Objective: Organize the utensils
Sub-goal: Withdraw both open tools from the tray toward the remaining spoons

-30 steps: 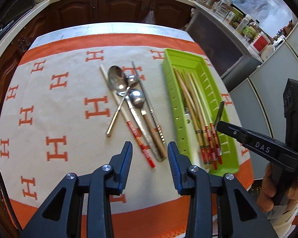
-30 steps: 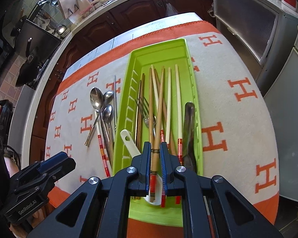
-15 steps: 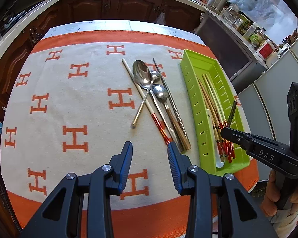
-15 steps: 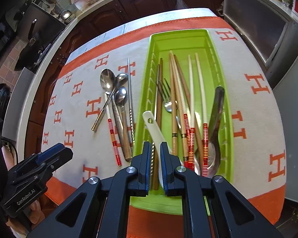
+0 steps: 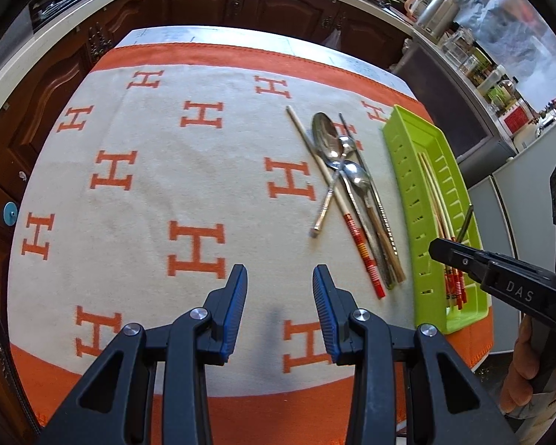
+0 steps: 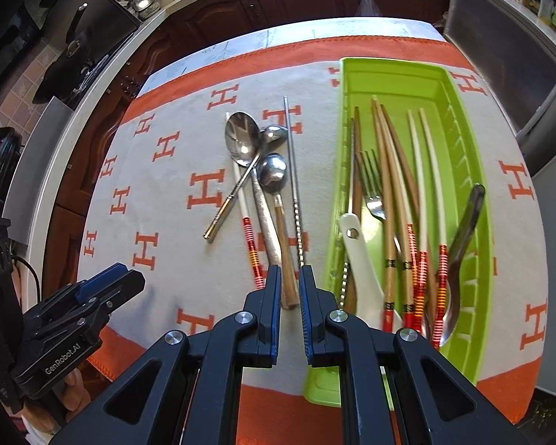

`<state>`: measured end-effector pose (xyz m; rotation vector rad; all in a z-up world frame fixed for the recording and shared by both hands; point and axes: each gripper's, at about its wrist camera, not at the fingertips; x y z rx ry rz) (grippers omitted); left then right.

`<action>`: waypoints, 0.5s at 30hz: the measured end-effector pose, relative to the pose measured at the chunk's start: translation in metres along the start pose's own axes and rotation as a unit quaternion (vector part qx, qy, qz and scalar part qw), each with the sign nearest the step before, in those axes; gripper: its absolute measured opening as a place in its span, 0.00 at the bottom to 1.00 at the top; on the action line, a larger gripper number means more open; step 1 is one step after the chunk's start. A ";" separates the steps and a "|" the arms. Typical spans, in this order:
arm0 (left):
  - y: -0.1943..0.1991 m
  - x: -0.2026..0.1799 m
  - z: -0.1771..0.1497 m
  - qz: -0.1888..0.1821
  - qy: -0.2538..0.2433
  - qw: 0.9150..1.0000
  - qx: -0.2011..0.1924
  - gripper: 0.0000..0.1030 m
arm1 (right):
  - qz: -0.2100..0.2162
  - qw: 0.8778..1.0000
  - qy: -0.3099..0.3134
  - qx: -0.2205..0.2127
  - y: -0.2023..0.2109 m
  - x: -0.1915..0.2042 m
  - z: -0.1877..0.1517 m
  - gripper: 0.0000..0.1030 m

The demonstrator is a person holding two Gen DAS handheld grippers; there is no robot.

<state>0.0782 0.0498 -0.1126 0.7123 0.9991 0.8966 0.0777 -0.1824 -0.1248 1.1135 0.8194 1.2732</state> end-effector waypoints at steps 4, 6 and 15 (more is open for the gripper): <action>0.001 0.011 0.004 0.002 0.012 1.000 -0.005 0.34 | 0.003 1.000 0.010 0.006 -0.007 0.013 0.015 0.10; 0.001 0.015 0.006 0.002 0.014 1.000 -0.007 0.34 | 0.008 1.000 0.009 0.011 -0.011 0.017 0.023 0.10; -0.008 0.020 0.008 -0.003 0.017 1.000 0.001 0.34 | 0.044 0.998 -0.011 0.044 -0.053 0.042 0.066 0.15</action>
Point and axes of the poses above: each gripper's, at about its wrist camera, not at the fingertips, and y roughly against the way its jaws point, x to its left, z to its top, and after that the axes turned 9 degrees about -z, right-handed
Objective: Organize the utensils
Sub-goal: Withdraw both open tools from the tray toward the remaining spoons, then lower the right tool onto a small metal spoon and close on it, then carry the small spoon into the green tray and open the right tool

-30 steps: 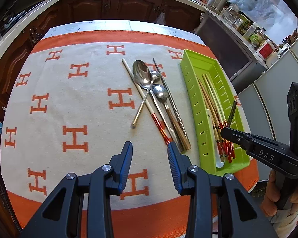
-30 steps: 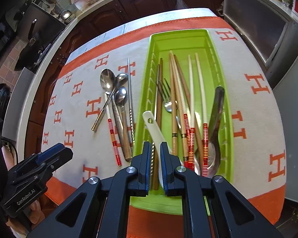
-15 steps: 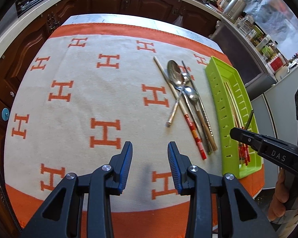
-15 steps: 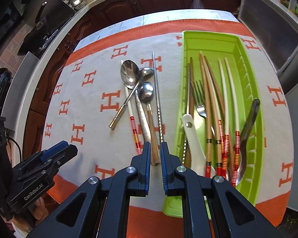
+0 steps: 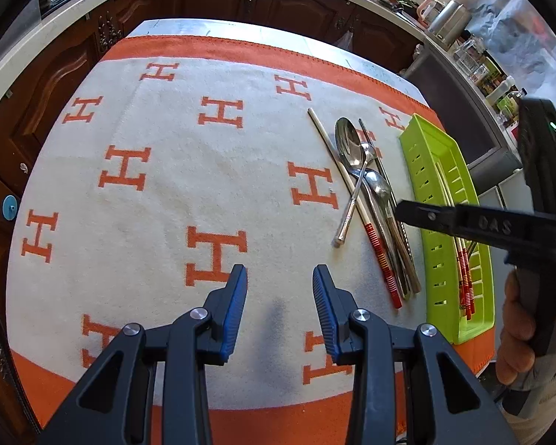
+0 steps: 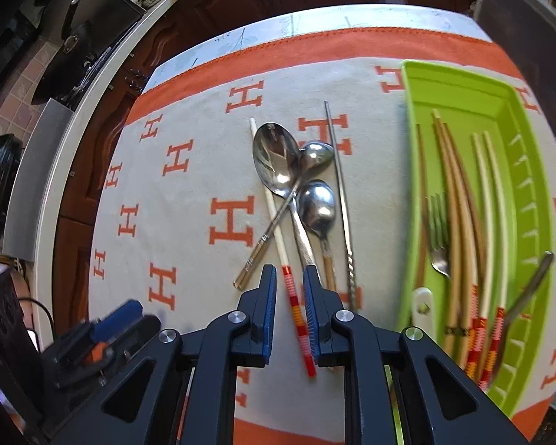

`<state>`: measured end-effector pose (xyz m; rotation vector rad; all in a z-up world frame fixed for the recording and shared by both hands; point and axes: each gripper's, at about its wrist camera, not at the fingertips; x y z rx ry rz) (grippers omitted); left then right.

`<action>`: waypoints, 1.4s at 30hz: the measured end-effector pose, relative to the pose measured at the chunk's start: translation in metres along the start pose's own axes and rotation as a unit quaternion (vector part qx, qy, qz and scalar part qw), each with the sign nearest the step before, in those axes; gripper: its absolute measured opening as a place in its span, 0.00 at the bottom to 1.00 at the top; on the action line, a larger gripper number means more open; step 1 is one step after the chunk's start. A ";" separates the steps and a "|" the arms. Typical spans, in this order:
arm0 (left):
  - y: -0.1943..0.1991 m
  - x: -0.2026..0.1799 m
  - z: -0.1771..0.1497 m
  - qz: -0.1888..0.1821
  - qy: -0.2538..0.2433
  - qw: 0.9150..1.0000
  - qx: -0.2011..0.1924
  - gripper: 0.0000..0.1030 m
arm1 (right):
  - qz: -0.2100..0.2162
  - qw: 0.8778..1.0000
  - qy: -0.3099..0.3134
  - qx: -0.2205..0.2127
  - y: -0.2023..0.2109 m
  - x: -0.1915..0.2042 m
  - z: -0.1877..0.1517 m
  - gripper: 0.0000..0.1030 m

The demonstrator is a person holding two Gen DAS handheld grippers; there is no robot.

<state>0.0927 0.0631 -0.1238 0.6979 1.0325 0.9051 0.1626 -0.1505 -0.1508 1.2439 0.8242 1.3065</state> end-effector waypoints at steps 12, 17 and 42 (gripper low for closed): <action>-0.006 0.017 0.003 -0.006 0.014 1.000 0.005 0.34 | 0.011 0.998 -0.053 0.024 -0.059 0.012 0.039 0.15; -0.008 0.022 0.003 -0.010 0.016 1.000 0.009 0.34 | 0.035 0.995 -0.090 0.016 -0.064 0.008 0.044 0.15; 0.001 0.017 -0.004 -0.009 0.012 1.000 0.003 0.34 | 0.091 0.983 -0.156 -0.037 -0.040 -0.013 0.024 0.02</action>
Point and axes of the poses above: each gripper's, at about its wrist camera, not at the fingertips, and y roughly against the way its jaws point, x to its left, z to its top, and after that the axes turned 9 degrees about -z, right-handed
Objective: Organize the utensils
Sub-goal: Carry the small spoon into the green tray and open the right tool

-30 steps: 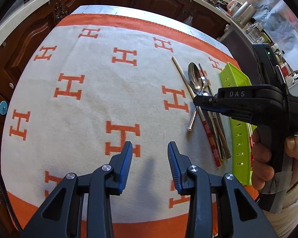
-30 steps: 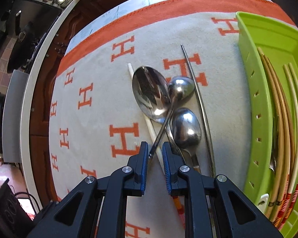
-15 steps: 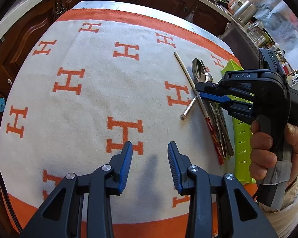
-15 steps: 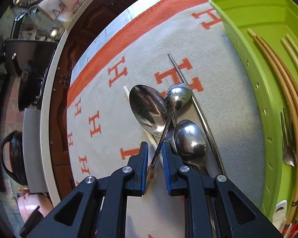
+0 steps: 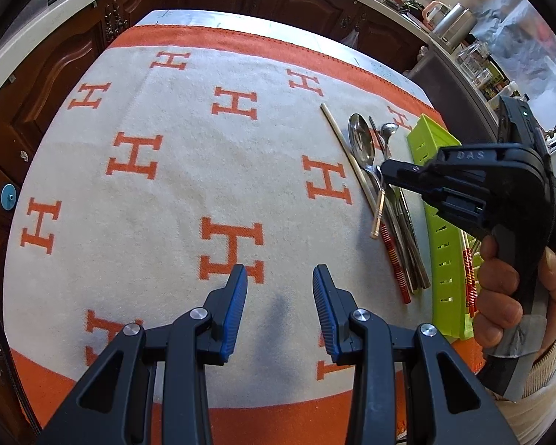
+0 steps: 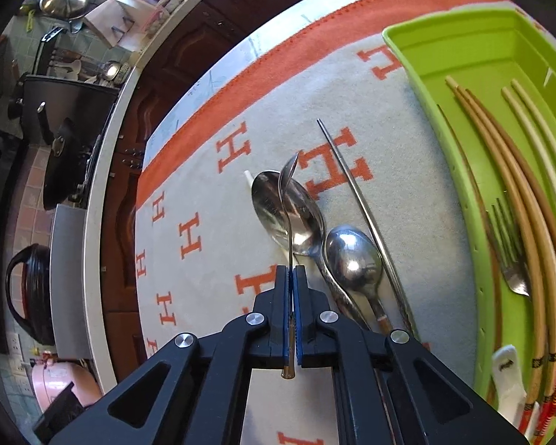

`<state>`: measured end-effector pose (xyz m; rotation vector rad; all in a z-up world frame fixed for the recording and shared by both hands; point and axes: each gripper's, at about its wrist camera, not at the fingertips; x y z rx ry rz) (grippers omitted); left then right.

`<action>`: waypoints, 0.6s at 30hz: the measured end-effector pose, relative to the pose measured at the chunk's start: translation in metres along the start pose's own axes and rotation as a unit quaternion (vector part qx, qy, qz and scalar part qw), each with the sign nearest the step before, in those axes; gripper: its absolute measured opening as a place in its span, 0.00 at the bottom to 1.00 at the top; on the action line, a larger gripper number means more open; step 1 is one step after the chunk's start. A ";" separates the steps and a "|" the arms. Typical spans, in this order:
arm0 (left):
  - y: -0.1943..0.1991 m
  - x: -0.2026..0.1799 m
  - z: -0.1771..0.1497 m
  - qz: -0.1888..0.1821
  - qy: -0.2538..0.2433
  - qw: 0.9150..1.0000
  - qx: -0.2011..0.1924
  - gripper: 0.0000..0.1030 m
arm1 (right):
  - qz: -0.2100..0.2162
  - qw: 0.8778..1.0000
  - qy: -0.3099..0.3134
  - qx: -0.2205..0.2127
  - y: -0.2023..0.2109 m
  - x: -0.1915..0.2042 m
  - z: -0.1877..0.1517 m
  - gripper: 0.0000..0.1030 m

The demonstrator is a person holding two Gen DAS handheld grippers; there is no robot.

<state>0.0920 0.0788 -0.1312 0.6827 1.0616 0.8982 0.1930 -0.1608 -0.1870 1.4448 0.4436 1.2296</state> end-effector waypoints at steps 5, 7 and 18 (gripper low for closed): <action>0.003 -0.009 -0.002 -0.002 -0.009 1.000 0.001 0.34 | 0.000 1.000 0.010 -0.005 0.031 -0.017 -0.013 0.02; 0.003 -0.015 -0.002 -0.004 -0.016 1.000 0.003 0.34 | 0.003 1.000 0.011 -0.010 0.050 -0.028 -0.020 0.02; -0.028 -0.054 0.020 -0.024 -0.024 0.999 0.031 0.34 | -0.058 0.995 0.036 -0.070 0.147 -0.111 -0.028 0.02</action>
Point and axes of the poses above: each gripper's, at about its wrist camera, not at the fingertips, and y roughly against the way its jaws point, x to its left, z to its top, and after that the axes turned 9 degrees about -z, right-handed
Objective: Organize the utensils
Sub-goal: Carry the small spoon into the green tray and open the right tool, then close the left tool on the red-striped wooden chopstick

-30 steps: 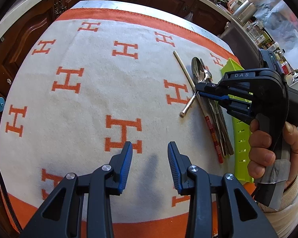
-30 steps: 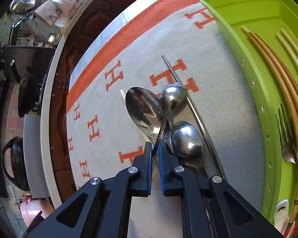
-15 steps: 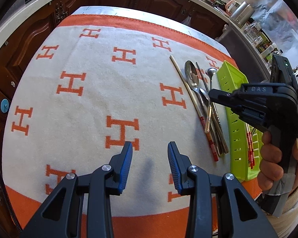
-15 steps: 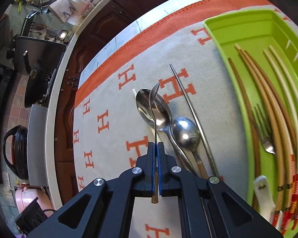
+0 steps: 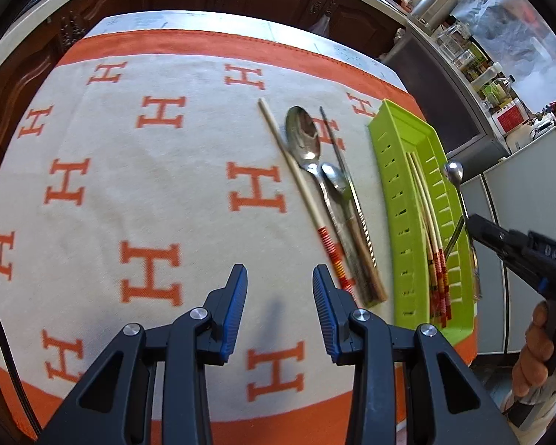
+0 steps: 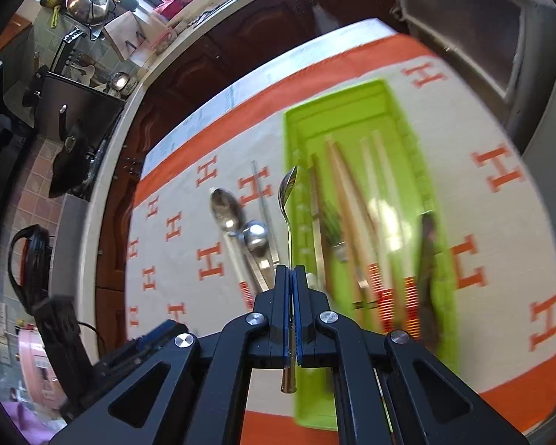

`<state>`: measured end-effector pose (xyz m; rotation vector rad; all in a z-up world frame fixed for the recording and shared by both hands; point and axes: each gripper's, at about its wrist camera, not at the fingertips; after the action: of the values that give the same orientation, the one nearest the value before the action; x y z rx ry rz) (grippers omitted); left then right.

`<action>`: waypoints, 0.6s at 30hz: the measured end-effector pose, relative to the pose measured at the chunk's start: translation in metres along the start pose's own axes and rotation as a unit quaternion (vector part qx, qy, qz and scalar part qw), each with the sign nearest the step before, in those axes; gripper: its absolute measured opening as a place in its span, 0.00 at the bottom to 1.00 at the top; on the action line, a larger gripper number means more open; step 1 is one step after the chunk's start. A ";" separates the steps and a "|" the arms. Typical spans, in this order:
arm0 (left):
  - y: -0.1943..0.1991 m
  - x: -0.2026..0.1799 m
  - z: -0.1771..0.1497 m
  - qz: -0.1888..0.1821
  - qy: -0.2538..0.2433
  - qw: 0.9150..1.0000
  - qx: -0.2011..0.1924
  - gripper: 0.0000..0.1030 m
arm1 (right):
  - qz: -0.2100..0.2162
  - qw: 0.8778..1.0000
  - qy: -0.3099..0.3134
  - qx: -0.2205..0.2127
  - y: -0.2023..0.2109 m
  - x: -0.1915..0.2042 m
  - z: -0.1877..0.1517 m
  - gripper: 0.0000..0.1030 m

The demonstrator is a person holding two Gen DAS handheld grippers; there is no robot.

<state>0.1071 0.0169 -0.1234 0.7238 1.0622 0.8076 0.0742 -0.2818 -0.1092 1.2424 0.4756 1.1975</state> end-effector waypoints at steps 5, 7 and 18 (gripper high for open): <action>-0.027 -0.022 0.020 0.005 0.003 1.000 0.016 0.33 | -0.036 0.999 0.021 0.003 0.003 -0.027 0.004 0.02; -0.036 -0.028 0.025 0.011 0.006 1.000 0.019 0.28 | -0.037 0.999 0.025 0.007 0.002 -0.036 0.004 0.03; -0.067 -0.031 0.040 0.051 0.062 0.996 0.026 0.12 | 0.001 1.000 0.021 -0.014 0.000 -0.038 0.004 0.03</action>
<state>0.1508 -0.0489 -0.1524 0.7838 1.1692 0.9252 0.0636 -0.3167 -0.1198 1.1958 0.4861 1.2302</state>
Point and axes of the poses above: each gripper's, at about its wrist camera, not at the fingertips, and y roughly against the way its jaws point, x to its left, z to its top, and after that the axes turned 9 degrees about -z, right-handed
